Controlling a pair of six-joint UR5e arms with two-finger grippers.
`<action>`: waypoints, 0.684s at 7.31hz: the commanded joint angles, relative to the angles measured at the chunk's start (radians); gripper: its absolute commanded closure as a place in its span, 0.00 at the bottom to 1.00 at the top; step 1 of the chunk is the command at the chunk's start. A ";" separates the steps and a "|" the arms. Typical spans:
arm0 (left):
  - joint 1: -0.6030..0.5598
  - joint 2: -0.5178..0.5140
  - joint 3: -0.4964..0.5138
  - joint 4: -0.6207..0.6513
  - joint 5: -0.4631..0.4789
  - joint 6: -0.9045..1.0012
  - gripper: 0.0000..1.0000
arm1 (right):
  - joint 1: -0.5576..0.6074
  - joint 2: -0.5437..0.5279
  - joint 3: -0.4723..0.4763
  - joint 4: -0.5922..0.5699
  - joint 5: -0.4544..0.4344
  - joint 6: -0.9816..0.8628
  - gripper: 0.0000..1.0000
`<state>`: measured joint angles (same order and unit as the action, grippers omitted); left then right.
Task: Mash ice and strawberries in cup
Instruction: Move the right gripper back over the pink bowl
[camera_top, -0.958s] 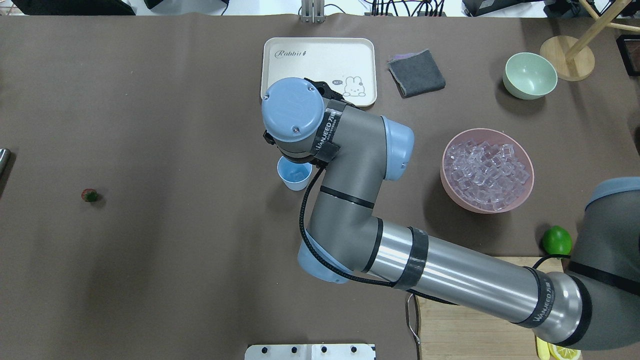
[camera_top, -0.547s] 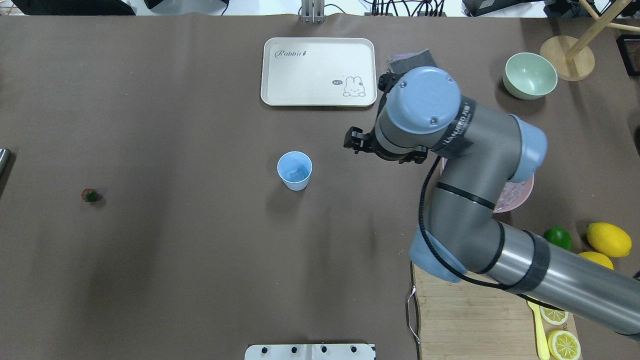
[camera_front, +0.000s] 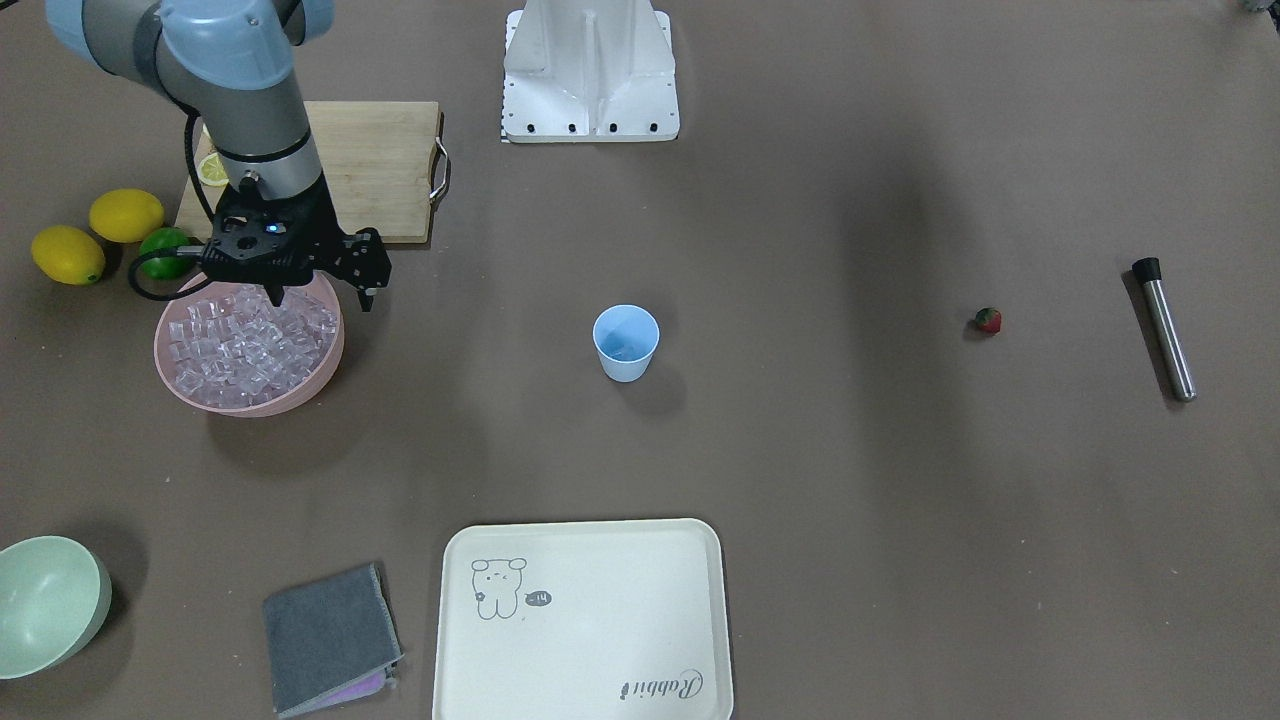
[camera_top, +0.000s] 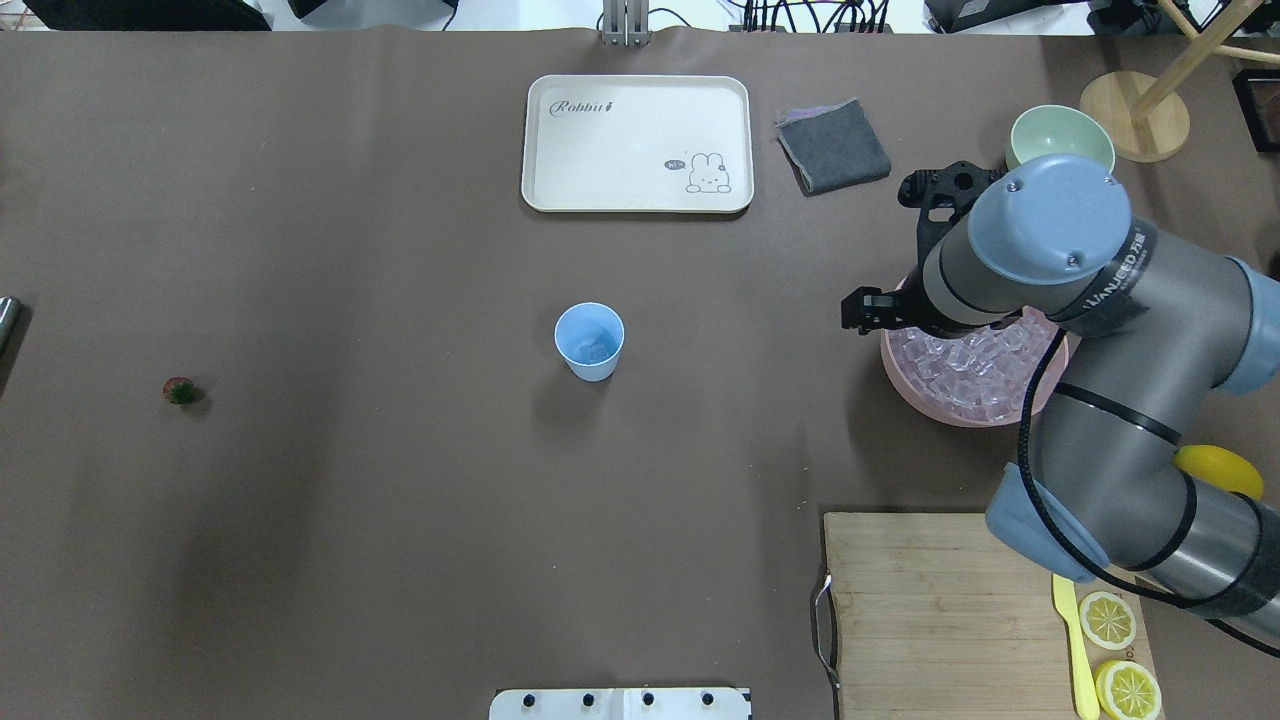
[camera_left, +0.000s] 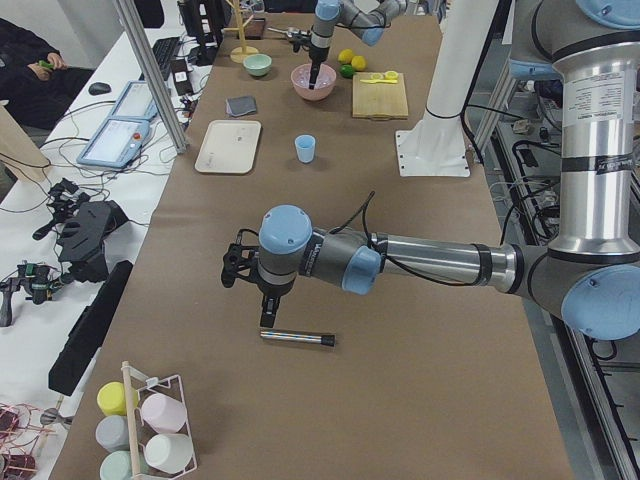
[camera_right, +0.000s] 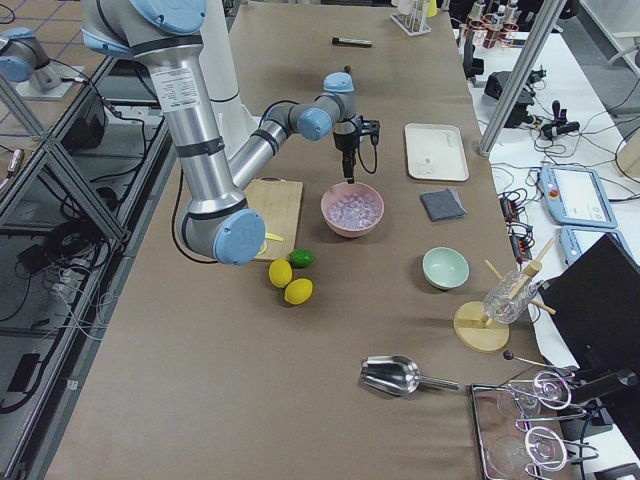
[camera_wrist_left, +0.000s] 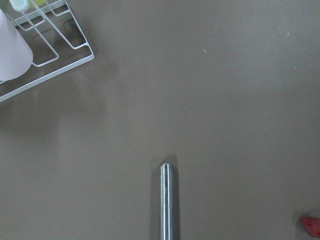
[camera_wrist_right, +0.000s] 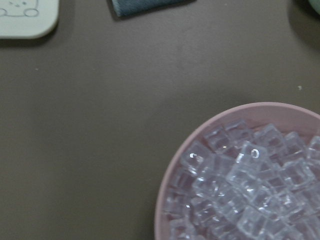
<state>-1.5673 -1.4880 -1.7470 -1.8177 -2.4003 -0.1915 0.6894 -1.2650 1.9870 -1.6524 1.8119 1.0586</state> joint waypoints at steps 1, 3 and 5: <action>0.000 0.000 0.000 0.000 0.001 0.000 0.02 | 0.013 -0.085 0.004 0.002 0.006 -0.157 0.01; -0.003 0.003 -0.014 0.000 0.000 0.000 0.02 | 0.010 -0.115 -0.007 0.005 -0.003 -0.178 0.02; -0.003 0.003 -0.005 0.000 0.001 0.001 0.02 | -0.005 -0.139 -0.008 0.008 -0.008 -0.178 0.09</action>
<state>-1.5703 -1.4853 -1.7571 -1.8178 -2.4003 -0.1915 0.6967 -1.3884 1.9830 -1.6481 1.8094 0.8837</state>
